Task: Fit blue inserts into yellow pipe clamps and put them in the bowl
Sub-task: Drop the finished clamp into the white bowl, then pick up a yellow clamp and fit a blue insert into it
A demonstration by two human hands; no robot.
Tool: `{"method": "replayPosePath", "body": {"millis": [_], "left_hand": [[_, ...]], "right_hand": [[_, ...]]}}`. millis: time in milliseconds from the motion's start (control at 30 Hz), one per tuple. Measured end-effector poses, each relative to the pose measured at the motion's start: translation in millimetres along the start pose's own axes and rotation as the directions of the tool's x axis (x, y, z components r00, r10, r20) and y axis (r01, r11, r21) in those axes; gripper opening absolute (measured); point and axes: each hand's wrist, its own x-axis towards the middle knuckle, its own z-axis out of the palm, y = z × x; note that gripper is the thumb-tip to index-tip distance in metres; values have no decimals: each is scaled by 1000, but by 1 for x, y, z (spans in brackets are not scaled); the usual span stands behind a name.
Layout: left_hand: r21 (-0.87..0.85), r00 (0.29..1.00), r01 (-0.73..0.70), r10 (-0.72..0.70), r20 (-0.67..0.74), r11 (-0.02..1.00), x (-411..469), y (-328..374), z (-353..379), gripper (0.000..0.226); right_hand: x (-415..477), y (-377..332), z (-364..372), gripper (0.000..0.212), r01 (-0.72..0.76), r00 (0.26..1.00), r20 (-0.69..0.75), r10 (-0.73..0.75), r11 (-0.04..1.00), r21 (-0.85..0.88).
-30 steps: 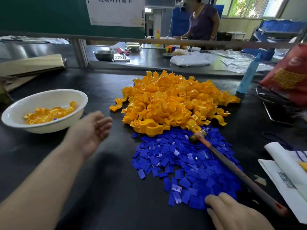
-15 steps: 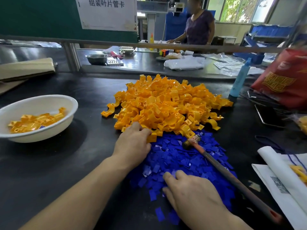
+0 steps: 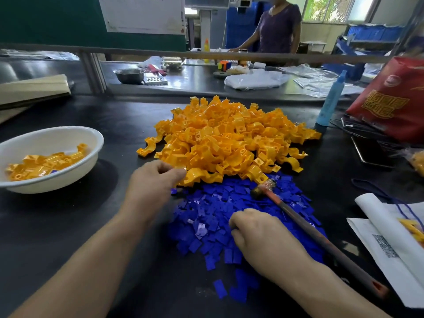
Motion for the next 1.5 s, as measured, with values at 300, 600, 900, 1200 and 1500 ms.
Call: {"method": "replayPosePath", "body": {"millis": [300, 600, 900, 1200, 1500], "left_hand": [[-573, 942, 335, -277, 189, 748, -15, -14, -9, 15], [-697, 831, 552, -241, 501, 457, -17, -24, -14, 42], [-630, 838, 501, -148, 526, 593, -23, -17, -8, 28], [-596, 880, 409, -126, 457, 691, -29, -15, 4, 43], [-445, 900, 299, -95, 425, 844, -36, -17, 11, 48]], "right_hand": [[0, -21, -2, 63, 113, 994, 22, -111, 969, -221], [12, -13, 9, 11, 154, 986, 86, -139, 968, -197], [27, -7, -14, 10, 30, 979, -202, 20, 970, 240], [35, 3, -3, 29, 56, 988, -122, 98, 506, 861], [29, -3, -4, 11, 209, 953, -285, 101, 463, 861]]}}
